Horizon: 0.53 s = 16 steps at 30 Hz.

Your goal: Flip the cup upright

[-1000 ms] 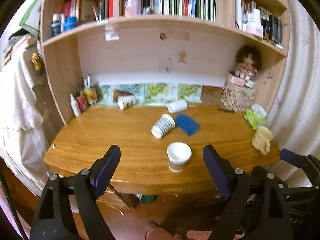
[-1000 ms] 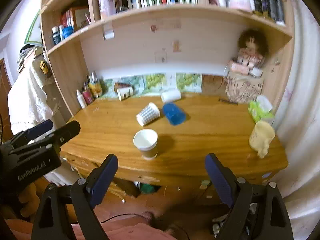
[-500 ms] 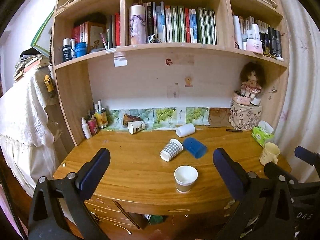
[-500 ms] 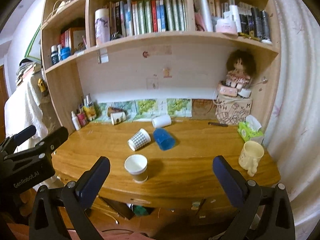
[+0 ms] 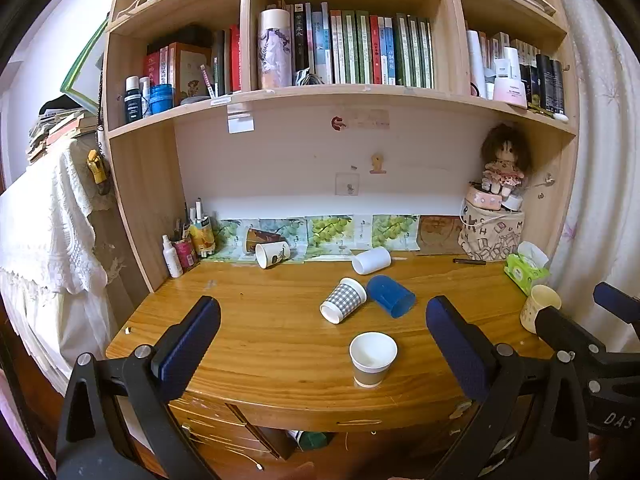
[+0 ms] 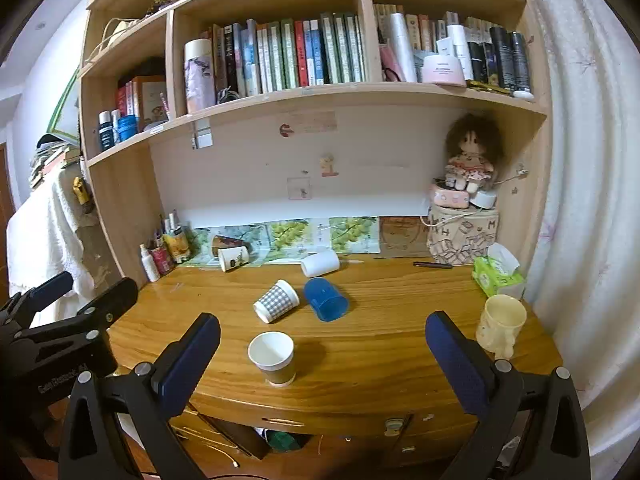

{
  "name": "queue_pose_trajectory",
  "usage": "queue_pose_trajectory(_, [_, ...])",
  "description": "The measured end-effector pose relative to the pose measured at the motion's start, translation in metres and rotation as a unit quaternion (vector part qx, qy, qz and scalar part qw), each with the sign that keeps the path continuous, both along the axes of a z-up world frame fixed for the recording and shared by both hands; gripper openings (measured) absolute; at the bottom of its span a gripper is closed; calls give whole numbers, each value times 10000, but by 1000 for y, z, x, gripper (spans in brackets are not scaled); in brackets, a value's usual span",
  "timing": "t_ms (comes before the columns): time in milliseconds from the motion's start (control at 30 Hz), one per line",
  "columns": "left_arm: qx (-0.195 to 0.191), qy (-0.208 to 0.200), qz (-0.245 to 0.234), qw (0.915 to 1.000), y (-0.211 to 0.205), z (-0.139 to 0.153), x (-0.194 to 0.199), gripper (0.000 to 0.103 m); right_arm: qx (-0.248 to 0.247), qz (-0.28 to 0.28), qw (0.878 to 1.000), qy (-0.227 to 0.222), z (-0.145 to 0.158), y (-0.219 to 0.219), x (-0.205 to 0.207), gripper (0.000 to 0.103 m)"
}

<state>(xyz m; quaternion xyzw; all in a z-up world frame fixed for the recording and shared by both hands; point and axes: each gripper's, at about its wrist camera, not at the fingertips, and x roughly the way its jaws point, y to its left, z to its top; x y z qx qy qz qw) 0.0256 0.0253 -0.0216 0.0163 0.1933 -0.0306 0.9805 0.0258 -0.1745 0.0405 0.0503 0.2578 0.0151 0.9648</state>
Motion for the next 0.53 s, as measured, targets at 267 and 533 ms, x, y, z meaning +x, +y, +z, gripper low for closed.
queue_pose_trajectory(267, [13,27,-42,10000,-3,-2,1,103,5,-13,10000,12,-1,1,0,103])
queue_pose_trajectory(533, [12,57,-17,10000,-5,-3,0,103,17,20,10000,65,-3,3,0,103])
